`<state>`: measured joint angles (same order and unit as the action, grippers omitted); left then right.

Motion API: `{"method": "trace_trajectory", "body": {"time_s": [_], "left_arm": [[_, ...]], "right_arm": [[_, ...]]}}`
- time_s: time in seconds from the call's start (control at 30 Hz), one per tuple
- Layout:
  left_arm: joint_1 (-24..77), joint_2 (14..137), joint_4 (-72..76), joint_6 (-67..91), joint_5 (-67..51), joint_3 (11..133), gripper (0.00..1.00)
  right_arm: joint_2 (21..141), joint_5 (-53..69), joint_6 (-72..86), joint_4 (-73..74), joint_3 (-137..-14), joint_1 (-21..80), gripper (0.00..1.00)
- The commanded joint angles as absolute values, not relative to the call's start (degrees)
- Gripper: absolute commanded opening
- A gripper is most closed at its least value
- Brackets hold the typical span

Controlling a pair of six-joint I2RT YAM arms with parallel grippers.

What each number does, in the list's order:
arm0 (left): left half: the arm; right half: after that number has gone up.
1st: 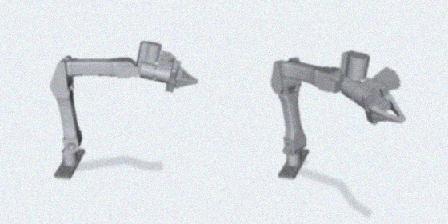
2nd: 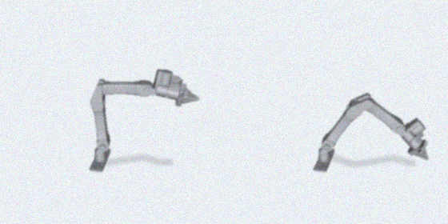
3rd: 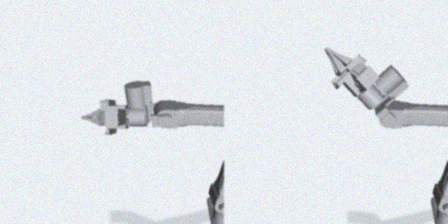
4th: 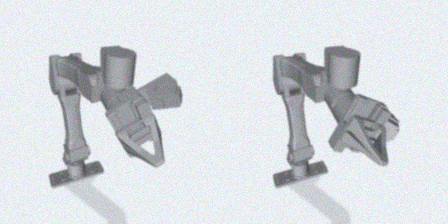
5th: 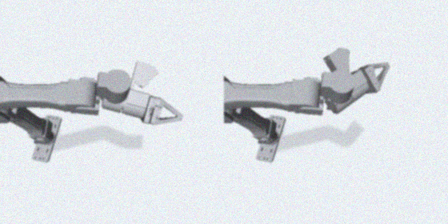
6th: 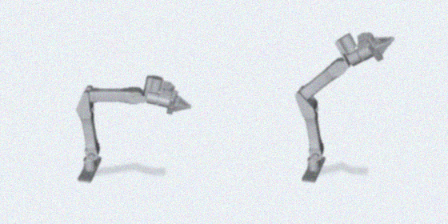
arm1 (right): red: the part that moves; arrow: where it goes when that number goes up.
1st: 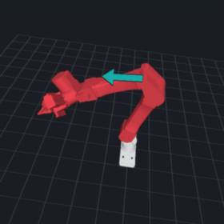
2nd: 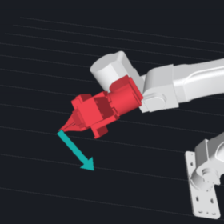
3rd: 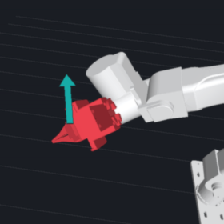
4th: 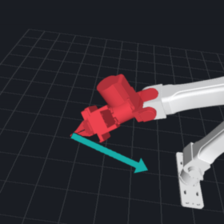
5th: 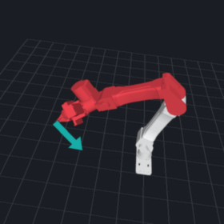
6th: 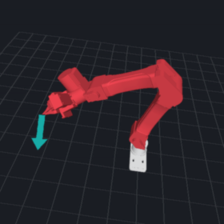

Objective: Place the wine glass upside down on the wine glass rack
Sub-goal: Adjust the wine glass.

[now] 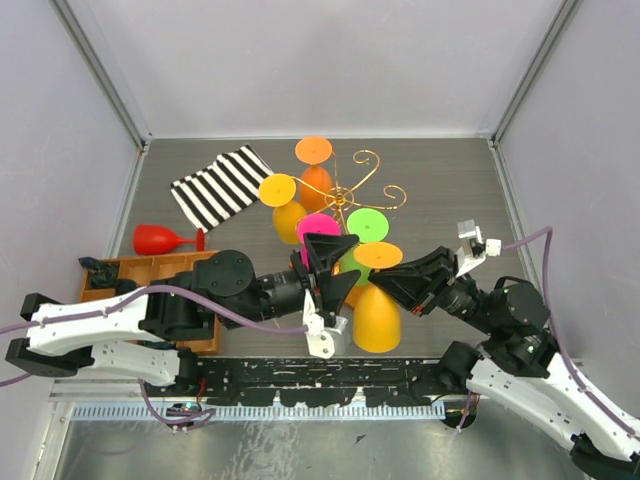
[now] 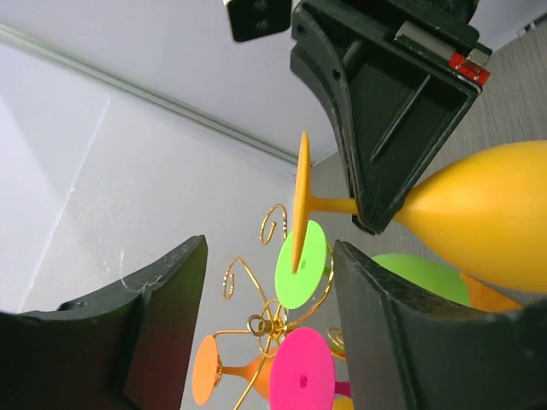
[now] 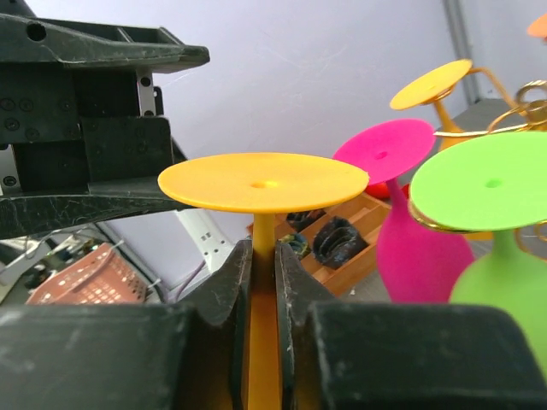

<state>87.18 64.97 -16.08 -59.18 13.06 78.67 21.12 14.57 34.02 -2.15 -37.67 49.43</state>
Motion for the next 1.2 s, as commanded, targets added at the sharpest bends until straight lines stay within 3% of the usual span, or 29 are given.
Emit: {"method": "trace_trajectory", "body": {"time_s": [0.0,0.23,0.57,0.73,0.97,1.17], "left_arm": [[87.31,62.51,-7.43,-54.09,15.66,76.66,0.70],[87.21,65.57,-8.65,-50.06,20.61,79.25,0.77],[80.32,70.21,-13.40,-31.14,24.89,87.69,0.86],[74.40,72.21,-19.25,-19.87,25.31,93.41,0.86],[72.51,77.35,-28.05,-6.69,35.98,99.37,0.82],[72.53,78.93,-30.79,-1.35,40.59,99.96,0.82]], "right_arm": [[19.48,7.38,28.43,6.18,-44.81,49.59,0.01],[17.40,-0.62,26.35,15.08,-47.94,49.57,0.01],[14.97,-8.04,25.16,22.19,-51.04,49.57,0.01],[15.36,-13.19,25.23,24.51,-51.67,49.57,0.01],[19.22,-33.61,30.38,34.41,-51.93,49.57,0.01],[21.11,-36.48,31.02,35.97,-52.73,49.58,0.01]]}}
